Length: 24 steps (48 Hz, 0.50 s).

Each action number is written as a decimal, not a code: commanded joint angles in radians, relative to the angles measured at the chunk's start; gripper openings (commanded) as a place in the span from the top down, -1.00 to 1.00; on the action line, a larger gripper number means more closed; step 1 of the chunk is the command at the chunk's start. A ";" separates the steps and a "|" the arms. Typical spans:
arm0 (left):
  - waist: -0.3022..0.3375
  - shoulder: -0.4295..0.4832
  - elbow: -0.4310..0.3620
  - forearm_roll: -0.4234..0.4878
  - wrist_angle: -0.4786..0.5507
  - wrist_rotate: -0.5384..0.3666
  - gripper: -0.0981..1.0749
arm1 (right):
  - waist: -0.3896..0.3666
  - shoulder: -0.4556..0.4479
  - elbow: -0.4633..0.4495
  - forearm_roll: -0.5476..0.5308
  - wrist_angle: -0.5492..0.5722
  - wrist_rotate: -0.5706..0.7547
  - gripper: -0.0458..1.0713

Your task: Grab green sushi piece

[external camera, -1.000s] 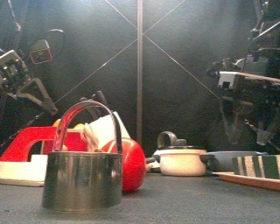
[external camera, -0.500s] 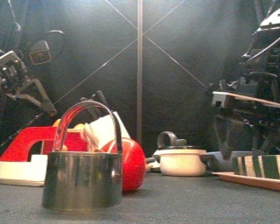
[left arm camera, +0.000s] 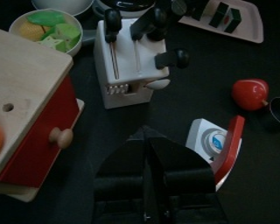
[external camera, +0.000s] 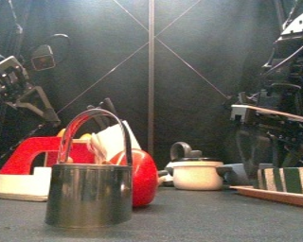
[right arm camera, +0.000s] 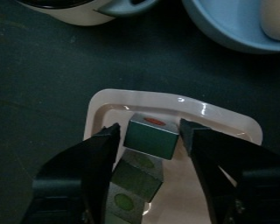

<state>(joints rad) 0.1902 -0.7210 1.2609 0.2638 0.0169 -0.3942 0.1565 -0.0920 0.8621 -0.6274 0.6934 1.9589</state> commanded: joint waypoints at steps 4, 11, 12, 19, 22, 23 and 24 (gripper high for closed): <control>0.002 0.002 -0.012 0.002 -0.009 0.000 0.18 | -0.002 -0.012 -0.006 0.003 0.000 -0.002 -0.52; 0.002 0.002 -0.012 0.000 -0.009 0.000 0.18 | -0.003 -0.017 -0.011 0.003 0.003 -0.005 -0.44; 0.002 0.002 -0.012 0.000 -0.008 0.000 0.18 | -0.002 -0.018 -0.014 0.003 0.005 -0.009 -0.44; 0.002 0.002 -0.012 -0.005 -0.009 0.000 0.18 | 0.003 -0.043 -0.029 -0.008 0.026 -0.012 -0.44; 0.002 0.002 -0.012 -0.006 -0.009 0.000 0.18 | 0.003 -0.048 -0.035 -0.011 0.040 -0.012 -0.44; 0.002 0.002 -0.012 -0.006 -0.009 0.000 0.18 | 0.005 -0.048 -0.037 -0.012 0.044 -0.012 -0.44; 0.002 0.000 -0.014 -0.006 -0.008 0.000 0.18 | 0.003 -0.049 -0.038 -0.012 0.048 -0.012 -0.44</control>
<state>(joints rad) 0.1902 -0.7225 1.2609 0.2592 0.0153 -0.3942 0.1595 -0.1089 0.8452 -0.6335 0.7256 1.9482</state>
